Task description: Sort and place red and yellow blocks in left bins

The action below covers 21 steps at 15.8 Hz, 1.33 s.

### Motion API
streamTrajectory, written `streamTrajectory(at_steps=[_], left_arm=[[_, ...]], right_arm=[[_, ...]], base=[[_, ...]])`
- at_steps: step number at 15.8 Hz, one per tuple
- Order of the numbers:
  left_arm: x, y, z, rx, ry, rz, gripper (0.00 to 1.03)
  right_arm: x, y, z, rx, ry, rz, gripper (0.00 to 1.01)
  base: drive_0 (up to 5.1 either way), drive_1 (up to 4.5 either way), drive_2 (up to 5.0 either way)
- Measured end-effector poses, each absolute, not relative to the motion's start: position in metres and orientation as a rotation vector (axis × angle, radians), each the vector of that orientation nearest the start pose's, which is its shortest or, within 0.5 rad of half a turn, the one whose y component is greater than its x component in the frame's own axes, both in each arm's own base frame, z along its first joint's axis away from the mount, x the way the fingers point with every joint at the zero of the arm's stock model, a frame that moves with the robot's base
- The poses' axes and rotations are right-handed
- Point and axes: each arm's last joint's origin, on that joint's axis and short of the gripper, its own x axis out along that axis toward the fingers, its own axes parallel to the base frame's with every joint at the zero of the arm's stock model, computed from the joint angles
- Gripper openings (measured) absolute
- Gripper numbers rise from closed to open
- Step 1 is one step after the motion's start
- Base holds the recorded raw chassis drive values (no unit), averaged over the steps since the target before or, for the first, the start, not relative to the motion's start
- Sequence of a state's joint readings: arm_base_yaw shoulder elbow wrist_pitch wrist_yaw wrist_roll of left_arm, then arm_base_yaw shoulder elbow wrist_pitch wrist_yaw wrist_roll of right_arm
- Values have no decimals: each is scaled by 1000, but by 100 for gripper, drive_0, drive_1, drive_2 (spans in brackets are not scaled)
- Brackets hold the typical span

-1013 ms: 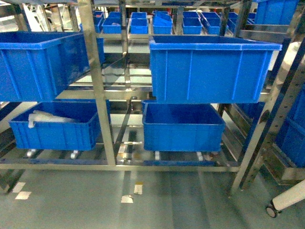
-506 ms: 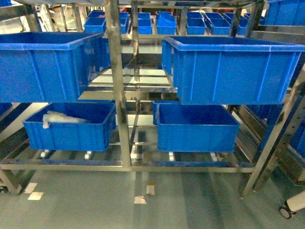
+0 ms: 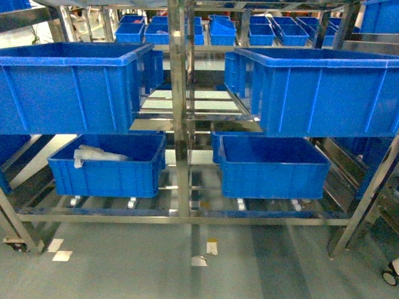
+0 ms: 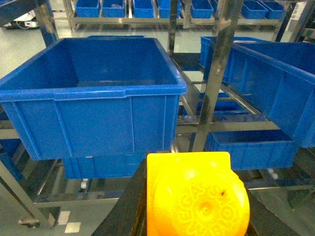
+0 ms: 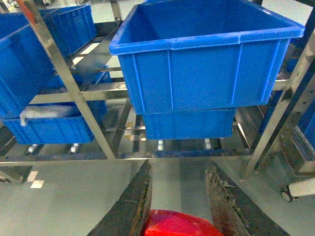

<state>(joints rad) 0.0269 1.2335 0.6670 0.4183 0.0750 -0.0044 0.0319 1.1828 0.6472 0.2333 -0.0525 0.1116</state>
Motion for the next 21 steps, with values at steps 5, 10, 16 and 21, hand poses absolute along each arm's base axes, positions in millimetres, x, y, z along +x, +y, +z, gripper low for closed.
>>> streamTrajectory(at_steps=[5,10,16,21], left_arm=[[266,5,258,-12,147,-48,27],[267,5,257,-12,150,-48,27],[267,5,258,-12,147,-48,27],[268,4,255,-12,157,-53,27]], right_arm=[[253,9,247,114,300,67,28],[253,9,247,114,299,66,28],[253,10,247,114,301,67,28],[254,10,245,114,306,66,28]], base=[[-506,240,240],[-506,240,240],[-506,240,240],[3,156,-150]])
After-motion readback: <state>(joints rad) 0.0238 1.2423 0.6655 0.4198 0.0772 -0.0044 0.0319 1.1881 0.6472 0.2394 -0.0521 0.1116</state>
